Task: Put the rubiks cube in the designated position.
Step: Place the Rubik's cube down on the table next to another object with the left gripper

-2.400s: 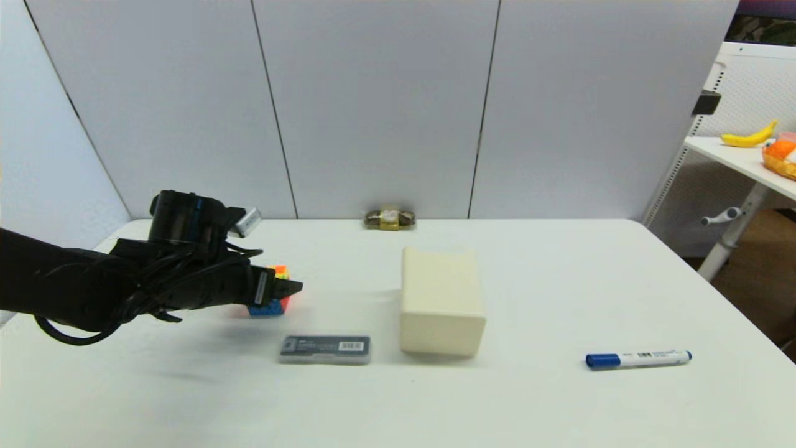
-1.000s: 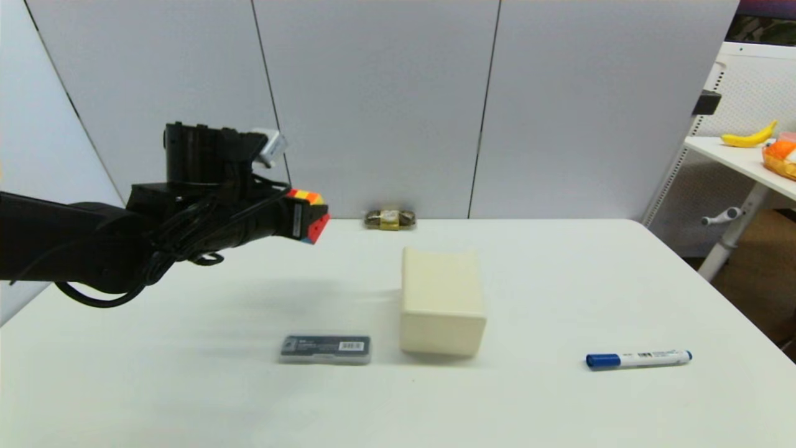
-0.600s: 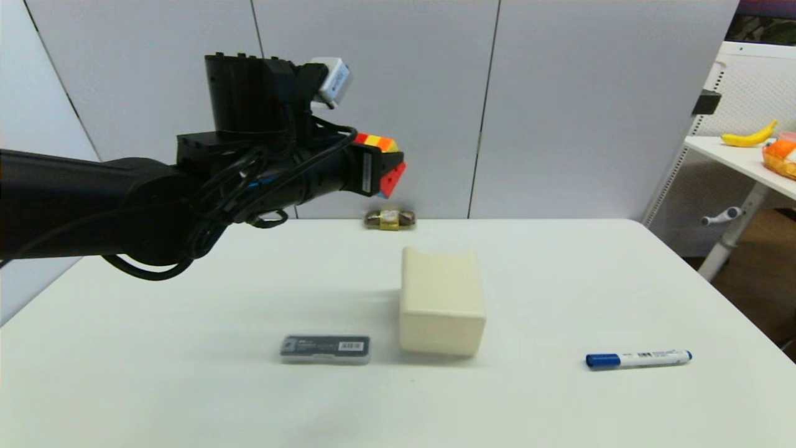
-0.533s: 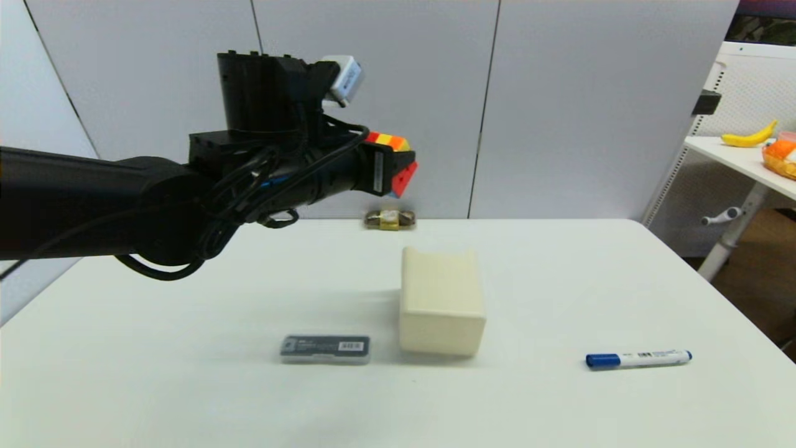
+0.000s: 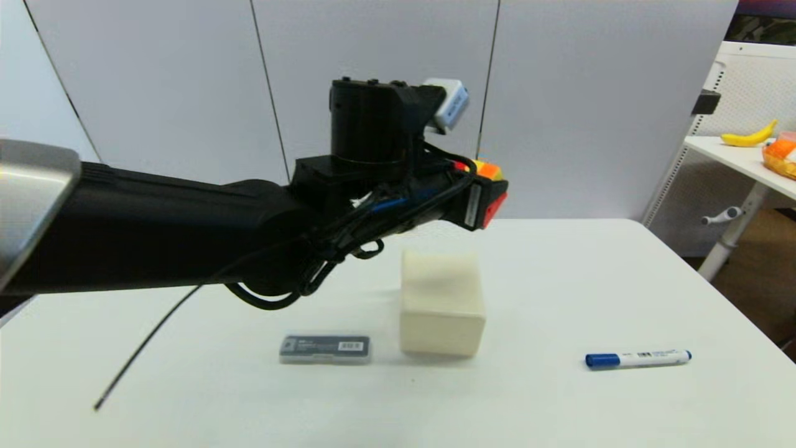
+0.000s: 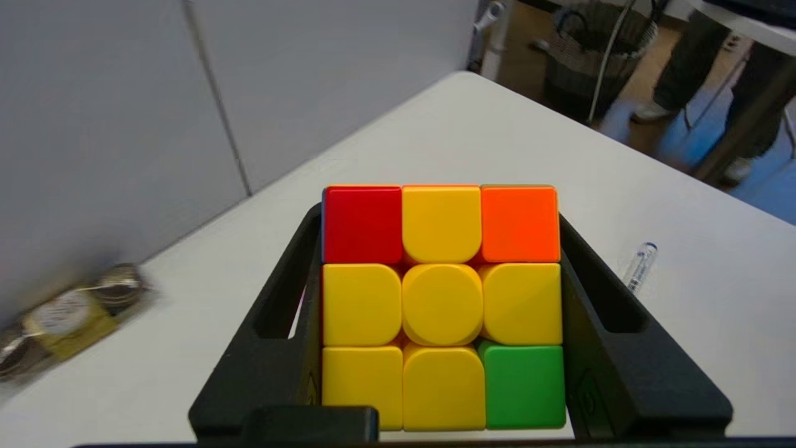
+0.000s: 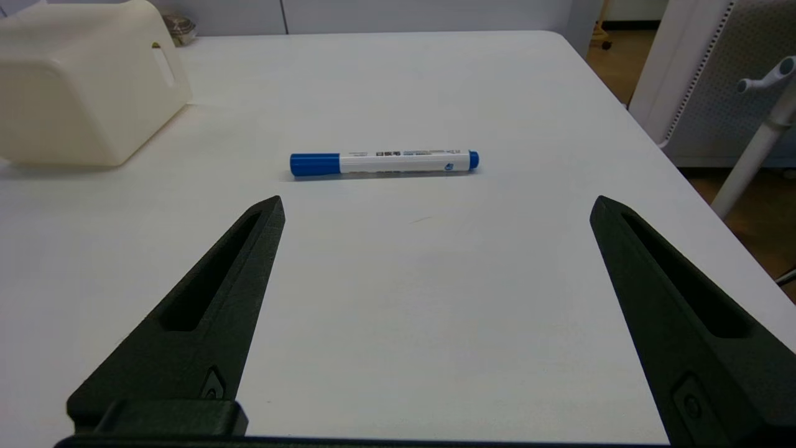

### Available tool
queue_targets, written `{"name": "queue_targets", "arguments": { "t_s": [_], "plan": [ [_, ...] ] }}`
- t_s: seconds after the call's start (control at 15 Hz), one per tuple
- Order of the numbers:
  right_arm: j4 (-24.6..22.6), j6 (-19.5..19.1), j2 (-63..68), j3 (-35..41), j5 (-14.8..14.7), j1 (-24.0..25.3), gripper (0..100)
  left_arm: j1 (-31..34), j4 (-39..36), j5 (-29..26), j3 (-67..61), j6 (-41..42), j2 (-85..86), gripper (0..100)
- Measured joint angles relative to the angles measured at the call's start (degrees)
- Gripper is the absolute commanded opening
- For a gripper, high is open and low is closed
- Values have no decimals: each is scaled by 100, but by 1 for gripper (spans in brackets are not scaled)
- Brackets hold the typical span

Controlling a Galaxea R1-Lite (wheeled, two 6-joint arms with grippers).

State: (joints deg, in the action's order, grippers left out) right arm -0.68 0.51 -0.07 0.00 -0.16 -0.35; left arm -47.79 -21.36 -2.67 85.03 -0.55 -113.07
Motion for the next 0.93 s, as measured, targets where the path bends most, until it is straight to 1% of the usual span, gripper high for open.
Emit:
{"name": "queue_targets", "arguments": {
  "t_s": [0.47,0.93],
  "plan": [
    [2,1,0,0,-2,2,100,-466,59,4,367,-11,-711,0],
    [2,0,0,0,0,0,100,-662,94,15,496,28,-1141,0]
  ]
}}
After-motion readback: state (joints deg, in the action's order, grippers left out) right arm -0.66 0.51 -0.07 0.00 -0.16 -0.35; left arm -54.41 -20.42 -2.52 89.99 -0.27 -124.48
